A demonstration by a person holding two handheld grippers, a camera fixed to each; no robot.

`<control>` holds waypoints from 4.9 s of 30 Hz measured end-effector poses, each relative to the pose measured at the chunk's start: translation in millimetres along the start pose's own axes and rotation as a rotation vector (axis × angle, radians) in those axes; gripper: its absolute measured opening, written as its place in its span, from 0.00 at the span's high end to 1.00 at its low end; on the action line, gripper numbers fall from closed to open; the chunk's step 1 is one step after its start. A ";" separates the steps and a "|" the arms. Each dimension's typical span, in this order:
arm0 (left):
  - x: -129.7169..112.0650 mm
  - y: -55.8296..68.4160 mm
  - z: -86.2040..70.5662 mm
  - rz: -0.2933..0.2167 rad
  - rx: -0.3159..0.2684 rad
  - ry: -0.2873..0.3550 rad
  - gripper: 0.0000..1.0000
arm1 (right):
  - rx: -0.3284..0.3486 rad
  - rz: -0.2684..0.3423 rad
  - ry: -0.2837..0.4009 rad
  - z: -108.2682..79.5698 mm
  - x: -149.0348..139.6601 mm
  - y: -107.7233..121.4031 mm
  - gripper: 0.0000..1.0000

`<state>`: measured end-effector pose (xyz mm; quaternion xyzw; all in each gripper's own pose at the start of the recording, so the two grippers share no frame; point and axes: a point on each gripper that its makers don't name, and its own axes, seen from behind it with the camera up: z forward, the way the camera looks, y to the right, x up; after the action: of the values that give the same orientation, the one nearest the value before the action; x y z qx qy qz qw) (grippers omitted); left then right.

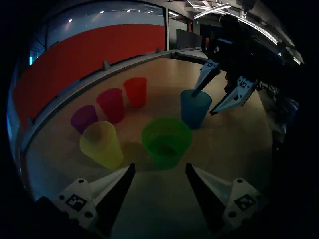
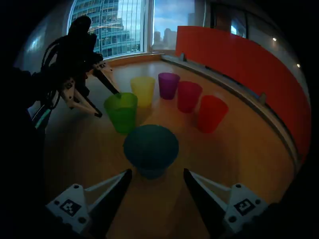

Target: Pour water

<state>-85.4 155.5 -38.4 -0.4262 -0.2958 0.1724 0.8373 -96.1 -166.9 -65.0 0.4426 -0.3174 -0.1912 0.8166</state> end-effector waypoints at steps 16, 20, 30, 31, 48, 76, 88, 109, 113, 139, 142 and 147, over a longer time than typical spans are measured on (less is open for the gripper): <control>3.1 -0.8 -27.6 -0.050 0.070 0.051 0.06 | -0.081 0.061 0.051 -30.5 -8.7 2.7 0.00; 6.3 -3.0 -36.4 -0.069 0.102 0.073 0.06 | -0.122 0.080 0.069 -38.8 -8.3 6.8 0.00; 18.6 -21.0 -62.2 -0.131 0.226 0.175 0.06 | -0.222 0.139 0.172 -62.3 11.8 23.1 0.00; 20.5 -23.1 -64.9 -0.137 0.237 0.186 0.06 | -0.233 0.145 0.186 -65.1 15.3 25.4 0.00; 57.0 -57.2 -109.0 -0.191 0.443 0.393 0.06 | -0.491 0.238 0.417 -105.6 52.7 75.5 0.00; 70.4 -91.4 -159.4 -0.286 0.750 0.607 0.06 | -0.830 0.305 0.613 -154.7 70.3 113.1 0.00; 69.6 -98.0 -163.8 -0.277 0.822 0.619 0.06 | -0.864 0.352 0.636 -167.5 61.8 118.3 0.00; 61.0 -102.6 -155.3 -0.259 0.893 0.649 0.06 | -0.857 0.384 0.641 -173.9 62.5 111.3 0.00; 55.4 -102.0 -150.9 -0.256 0.898 0.648 0.06 | -0.854 0.387 0.641 -173.8 62.9 109.1 0.00; 8.0 -116.9 -139.9 -0.337 0.901 0.652 0.06 | -0.861 0.397 0.639 -176.2 66.3 102.3 0.00; 3.9 -118.0 -139.4 -0.350 0.901 0.650 0.06 | -0.861 0.394 0.637 -176.1 66.8 102.6 0.00; 1.1 -118.4 -135.8 -0.363 0.892 0.652 0.06 | -0.863 0.392 0.636 -176.6 67.1 102.7 0.00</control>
<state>6.9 4.6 -4.2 -0.0056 0.0104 -0.0059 0.9999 77.3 -45.6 -26.7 0.0375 -0.0252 -0.0060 0.9990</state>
